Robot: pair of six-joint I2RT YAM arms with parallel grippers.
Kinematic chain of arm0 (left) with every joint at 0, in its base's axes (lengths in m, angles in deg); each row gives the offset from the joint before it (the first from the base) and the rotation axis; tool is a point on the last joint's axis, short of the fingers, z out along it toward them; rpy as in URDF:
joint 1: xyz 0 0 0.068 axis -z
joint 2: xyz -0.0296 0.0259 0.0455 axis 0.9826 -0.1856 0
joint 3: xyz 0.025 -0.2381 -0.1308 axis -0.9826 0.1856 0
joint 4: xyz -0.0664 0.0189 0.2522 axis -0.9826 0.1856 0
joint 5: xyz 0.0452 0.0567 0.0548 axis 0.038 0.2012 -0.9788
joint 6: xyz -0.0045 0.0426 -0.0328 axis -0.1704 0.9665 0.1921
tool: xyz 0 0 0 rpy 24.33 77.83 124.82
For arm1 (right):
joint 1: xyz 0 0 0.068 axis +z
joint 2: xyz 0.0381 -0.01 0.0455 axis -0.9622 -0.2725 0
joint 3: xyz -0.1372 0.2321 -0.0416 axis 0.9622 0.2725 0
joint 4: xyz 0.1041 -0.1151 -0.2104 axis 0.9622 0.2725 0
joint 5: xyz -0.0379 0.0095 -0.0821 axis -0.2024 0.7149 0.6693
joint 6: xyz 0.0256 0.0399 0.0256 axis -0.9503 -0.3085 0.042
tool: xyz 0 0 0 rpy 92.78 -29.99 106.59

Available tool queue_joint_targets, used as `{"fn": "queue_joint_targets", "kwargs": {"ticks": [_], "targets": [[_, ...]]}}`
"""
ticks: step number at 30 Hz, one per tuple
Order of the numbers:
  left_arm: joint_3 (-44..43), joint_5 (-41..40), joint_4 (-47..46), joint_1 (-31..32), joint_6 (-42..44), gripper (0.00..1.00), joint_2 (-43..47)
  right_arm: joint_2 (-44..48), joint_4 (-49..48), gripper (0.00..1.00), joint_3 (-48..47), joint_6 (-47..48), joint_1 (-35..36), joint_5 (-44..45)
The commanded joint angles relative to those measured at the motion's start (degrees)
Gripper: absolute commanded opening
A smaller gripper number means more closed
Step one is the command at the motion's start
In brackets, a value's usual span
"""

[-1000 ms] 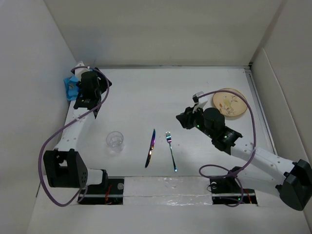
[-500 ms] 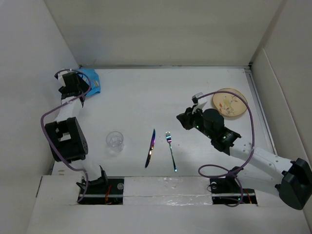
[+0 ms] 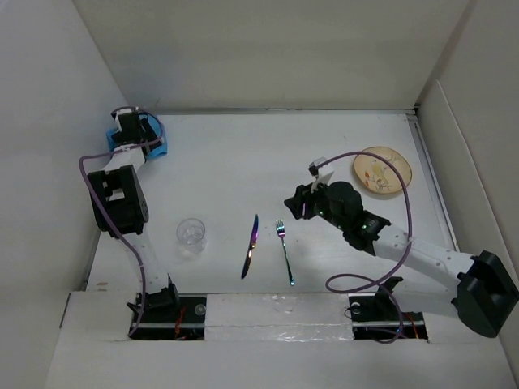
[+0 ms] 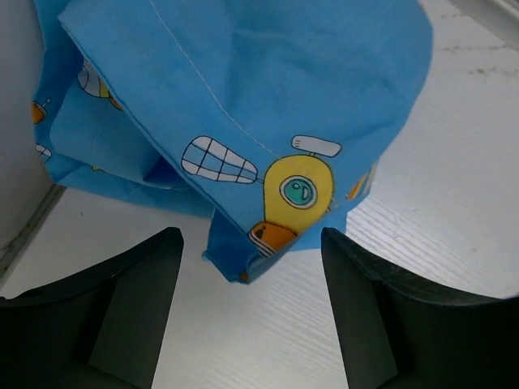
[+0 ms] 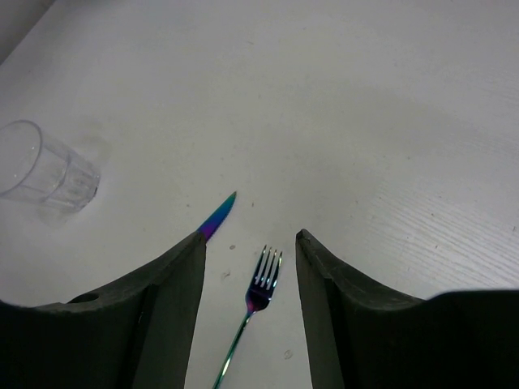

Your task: Set the dinner table for one person

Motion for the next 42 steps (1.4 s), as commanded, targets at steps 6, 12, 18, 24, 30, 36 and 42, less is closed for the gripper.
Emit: {"fn": "queue_joint_targets", "kwargs": {"ticks": [6, 12, 18, 24, 30, 36, 42], "targets": [[-5.9, -3.5, -2.8, 1.2, 6.5, 0.57, -4.8, -4.1, -5.3, 0.53, -3.8, 2.0, 1.7, -0.3], [-7.9, -1.5, -4.5, 1.8, 6.2, 0.2, -4.0, -6.8, -4.2, 0.51, -6.5, 2.3, 2.8, -0.5], [-7.9, 2.9, -4.9, 2.4, 4.1, 0.0, -0.2, -6.3, -2.6, 0.5, -7.7, 2.3, 3.3, 0.4], [-13.6, 12.0, -3.7, 11.1, -1.2, 0.0, 7.2, -6.2, -3.6, 0.5, -10.1, 1.6, 3.3, 0.9], [-45.2, 18.9, 7.3, 26.0, -2.8, 0.0, 3.4, -7.3, 1.3, 0.51, -17.6, 1.7, 3.3, 2.6], [-52.2, 28.7, 4.3, 23.5, -12.9, 0.0, 6.4, -3.5, 7.0, 0.66, -20.7, 4.0, 1.2, 8.1], [-33.5, 33.3, -6.1, 22.1, -18.1, 0.0, 13.4, 0.3, 7.7, 0.74, -18.8, 2.7, -3.4, 9.9]]}}
